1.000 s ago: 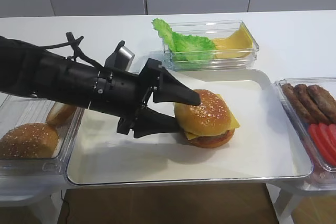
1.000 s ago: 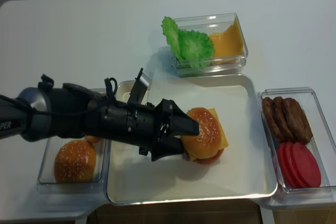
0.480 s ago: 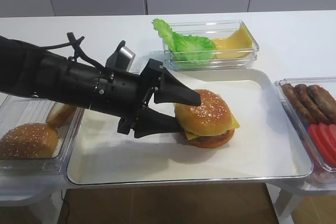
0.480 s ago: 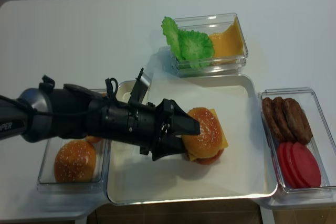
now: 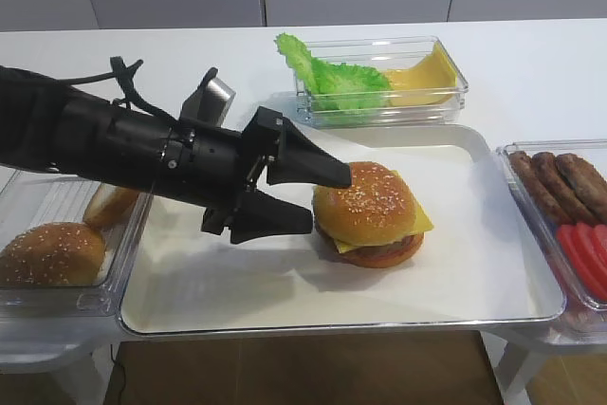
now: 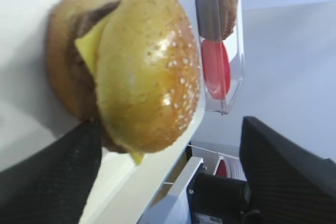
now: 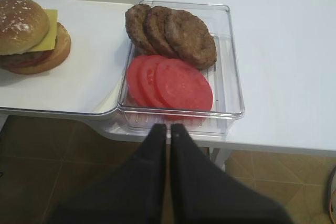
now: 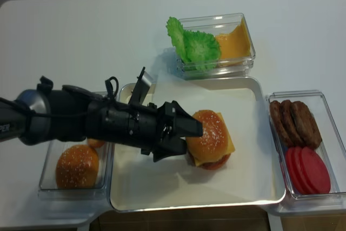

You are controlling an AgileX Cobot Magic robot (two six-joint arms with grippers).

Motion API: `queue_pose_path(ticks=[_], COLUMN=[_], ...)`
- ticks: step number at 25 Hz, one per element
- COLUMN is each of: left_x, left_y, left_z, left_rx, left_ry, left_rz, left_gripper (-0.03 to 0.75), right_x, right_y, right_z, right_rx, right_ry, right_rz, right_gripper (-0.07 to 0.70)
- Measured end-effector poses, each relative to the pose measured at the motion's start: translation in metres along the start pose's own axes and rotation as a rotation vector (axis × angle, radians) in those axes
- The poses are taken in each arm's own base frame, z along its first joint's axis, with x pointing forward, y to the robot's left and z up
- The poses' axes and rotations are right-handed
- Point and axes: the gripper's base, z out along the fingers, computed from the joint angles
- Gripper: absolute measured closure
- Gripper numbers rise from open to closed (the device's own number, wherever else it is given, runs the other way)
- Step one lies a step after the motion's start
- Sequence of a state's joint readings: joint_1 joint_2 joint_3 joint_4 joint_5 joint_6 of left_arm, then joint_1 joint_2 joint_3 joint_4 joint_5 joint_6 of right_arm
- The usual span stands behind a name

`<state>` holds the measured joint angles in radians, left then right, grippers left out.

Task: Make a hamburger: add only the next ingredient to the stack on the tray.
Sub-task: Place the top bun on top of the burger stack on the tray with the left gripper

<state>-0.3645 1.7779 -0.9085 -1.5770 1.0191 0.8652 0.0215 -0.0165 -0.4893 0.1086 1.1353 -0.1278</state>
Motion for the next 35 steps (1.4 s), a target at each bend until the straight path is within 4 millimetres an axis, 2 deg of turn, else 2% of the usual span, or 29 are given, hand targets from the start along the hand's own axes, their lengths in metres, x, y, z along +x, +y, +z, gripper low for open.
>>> queue_pose_path(ticks=[20,30,35], left_x=[-0.005,-0.002,-0.008], left_y=[-0.002,-0.004,0.0], left_z=[-0.004,0.001,-0.011], left_rx=[0.039,0.043,0.052], left_ry=[-0.036,-0.02,-0.043], left_rz=[-0.036,-0.031,-0.039], left_gripper=[0.108,0.108,0.108], right_x=[0.0,0.0,0.0], right_y=[0.0,0.0,0.0], right_z=[0.0,0.0,0.0], right_rx=[0.0,0.0,0.0], right_ry=[0.0,0.0,0.0], right_rz=[0.0,-0.002,-0.002], right_gripper=[0.604,0.604,0.604])
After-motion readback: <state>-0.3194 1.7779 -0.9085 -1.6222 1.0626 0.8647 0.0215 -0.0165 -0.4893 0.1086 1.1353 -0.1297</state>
